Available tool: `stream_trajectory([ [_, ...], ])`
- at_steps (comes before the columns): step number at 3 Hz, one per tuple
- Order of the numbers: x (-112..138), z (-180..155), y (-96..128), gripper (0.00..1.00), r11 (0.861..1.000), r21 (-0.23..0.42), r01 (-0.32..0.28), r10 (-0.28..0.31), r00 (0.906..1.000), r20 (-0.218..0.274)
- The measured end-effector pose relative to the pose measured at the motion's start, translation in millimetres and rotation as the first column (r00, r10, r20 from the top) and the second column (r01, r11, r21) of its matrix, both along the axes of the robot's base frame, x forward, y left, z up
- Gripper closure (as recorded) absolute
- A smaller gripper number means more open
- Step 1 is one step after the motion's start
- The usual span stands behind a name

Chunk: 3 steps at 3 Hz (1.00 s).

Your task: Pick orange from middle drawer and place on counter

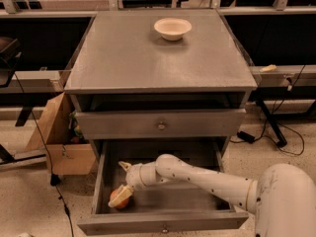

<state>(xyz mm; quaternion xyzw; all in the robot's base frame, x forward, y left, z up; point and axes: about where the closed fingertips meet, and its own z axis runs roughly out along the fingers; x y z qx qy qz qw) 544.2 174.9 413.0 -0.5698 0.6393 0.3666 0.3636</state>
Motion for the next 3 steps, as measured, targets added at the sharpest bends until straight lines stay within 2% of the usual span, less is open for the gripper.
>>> stream_trajectory([
  [1,0,-15,-5,0.0,1.0,0.02,0.009,-0.01,0.9999,0.009],
  [2,0,-26,-10,0.15,0.999,0.037,0.02,-0.021,0.9997,0.01],
  [3,0,-26,-11,0.35,0.999,0.044,0.023,-0.024,0.9997,0.01],
])
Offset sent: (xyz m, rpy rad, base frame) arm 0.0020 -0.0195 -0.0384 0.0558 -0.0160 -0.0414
